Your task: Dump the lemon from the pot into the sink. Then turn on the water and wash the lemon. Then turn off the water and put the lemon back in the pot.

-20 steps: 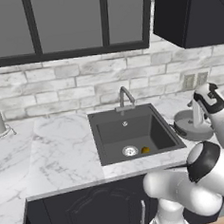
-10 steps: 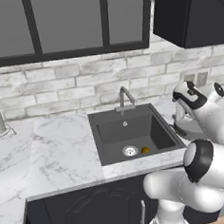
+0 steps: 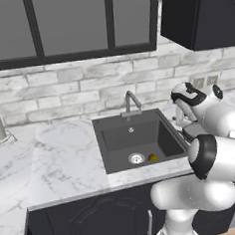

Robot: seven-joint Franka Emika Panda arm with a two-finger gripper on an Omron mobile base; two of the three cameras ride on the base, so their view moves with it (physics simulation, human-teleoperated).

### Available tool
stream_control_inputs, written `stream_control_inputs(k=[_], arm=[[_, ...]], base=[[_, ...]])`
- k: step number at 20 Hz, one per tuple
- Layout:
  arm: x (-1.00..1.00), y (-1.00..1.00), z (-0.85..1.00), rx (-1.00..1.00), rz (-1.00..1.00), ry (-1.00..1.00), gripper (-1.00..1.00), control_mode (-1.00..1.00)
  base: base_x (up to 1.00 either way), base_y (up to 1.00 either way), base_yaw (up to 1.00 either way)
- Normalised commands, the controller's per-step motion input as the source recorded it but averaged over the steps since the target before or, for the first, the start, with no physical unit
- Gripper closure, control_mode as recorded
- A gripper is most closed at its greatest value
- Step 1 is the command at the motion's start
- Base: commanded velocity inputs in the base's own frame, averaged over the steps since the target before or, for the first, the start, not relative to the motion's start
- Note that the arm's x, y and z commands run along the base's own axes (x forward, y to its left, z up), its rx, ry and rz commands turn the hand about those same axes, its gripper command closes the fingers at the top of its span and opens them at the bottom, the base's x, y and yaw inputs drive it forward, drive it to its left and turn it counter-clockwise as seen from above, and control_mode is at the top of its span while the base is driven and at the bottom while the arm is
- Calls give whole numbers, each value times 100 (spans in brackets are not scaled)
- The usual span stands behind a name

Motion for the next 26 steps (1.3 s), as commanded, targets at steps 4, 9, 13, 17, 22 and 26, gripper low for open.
stream_control_inputs(k=[4, 9, 13, 17, 22, 26], arm=[[4, 10, 0, 0, 4, -7, -100, -100], [0, 10, 0, 0, 10, -9, -100, -100], [6, 19, 0, -3, 12, -2, -100, -100], [6, 23, 0, -6, 9, 0, -100, -100], [5, 32, 0, -7, 5, 0, -100, -100], [4, 30, 0, -7, 4, 0, -100, -100]], base=[[0, 0, 0], [0, 0, 0], [0, 0, 0], [0, 0, 0], [0, 0, 0], [0, 0, 0]])
